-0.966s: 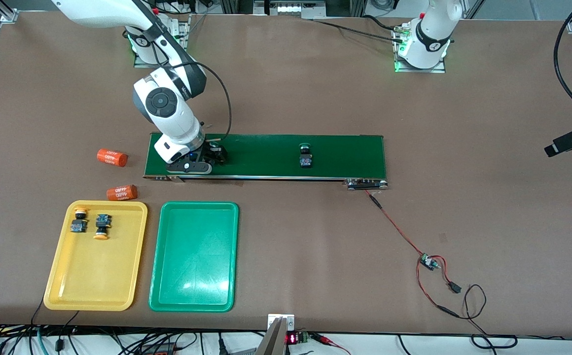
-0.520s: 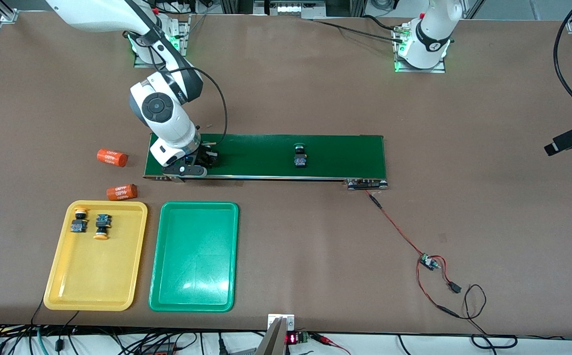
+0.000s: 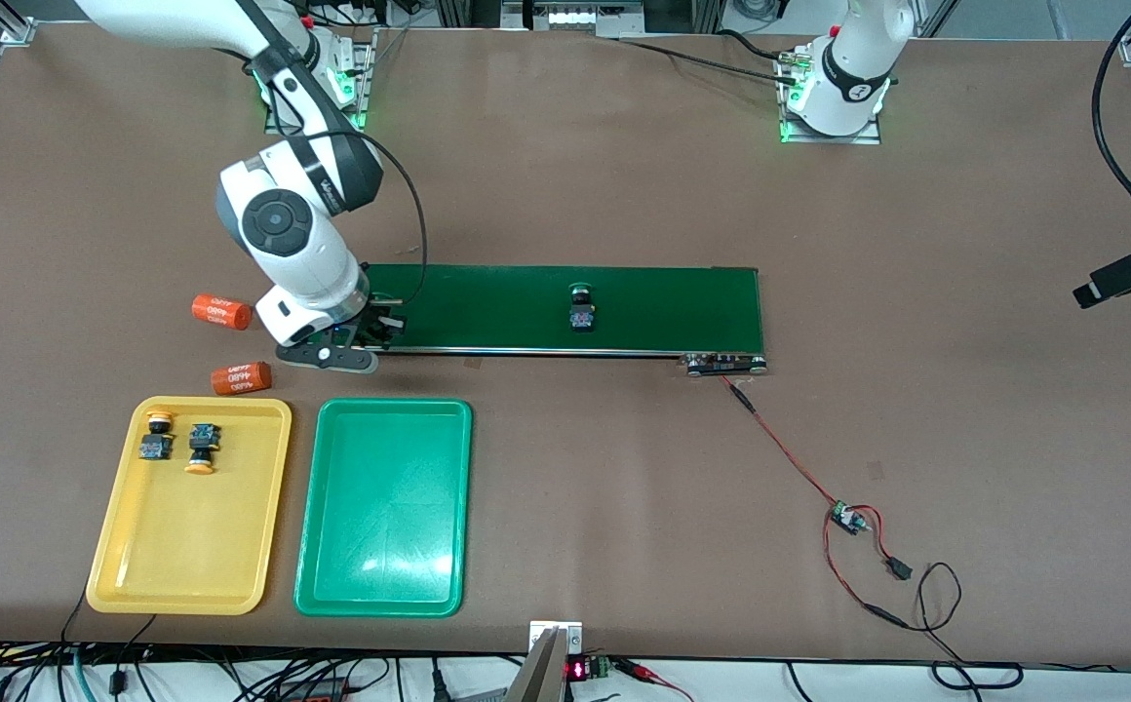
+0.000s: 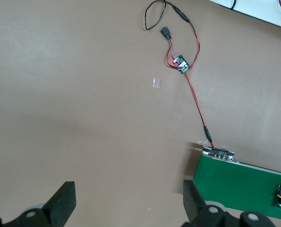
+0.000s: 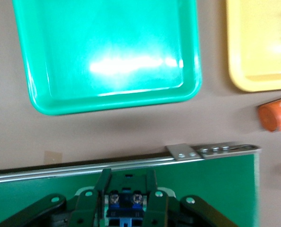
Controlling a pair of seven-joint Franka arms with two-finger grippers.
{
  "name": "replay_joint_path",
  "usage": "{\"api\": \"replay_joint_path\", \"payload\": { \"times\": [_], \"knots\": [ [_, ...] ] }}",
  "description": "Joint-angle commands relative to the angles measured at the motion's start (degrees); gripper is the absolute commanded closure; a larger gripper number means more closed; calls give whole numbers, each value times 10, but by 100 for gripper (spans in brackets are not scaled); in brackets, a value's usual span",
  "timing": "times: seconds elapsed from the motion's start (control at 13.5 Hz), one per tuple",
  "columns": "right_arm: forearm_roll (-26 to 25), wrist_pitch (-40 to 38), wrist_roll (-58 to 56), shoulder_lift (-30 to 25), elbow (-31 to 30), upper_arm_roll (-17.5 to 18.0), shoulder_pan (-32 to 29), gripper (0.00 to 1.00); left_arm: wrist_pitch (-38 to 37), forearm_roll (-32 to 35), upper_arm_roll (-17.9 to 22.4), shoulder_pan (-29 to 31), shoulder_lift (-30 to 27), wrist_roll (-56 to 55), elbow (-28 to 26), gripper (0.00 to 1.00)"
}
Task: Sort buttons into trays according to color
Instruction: 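Carry the button with the right gripper over the green tray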
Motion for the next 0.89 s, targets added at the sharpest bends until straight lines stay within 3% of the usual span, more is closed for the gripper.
{"api": "replay_joint_path", "payload": {
  "times": [0.0, 0.3, 0.52, 0.82],
  "knots": [
    [2, -89, -31, -15, 71, 3, -7, 89, 2, -2, -1, 5, 2, 8, -1, 0],
    [16, -169, -143, -2, 182, -12, -30, 89, 3, 1, 0, 5, 5, 8, 0, 0],
    [29, -168, -242, 29, 236, -39, -29, 89, 26, -1, 0, 5, 8, 9, 0, 0],
    [28, -122, -248, 101, 308, -39, -25, 89, 26, -1, 0, 5, 6, 9, -3, 0]
  ]
}}
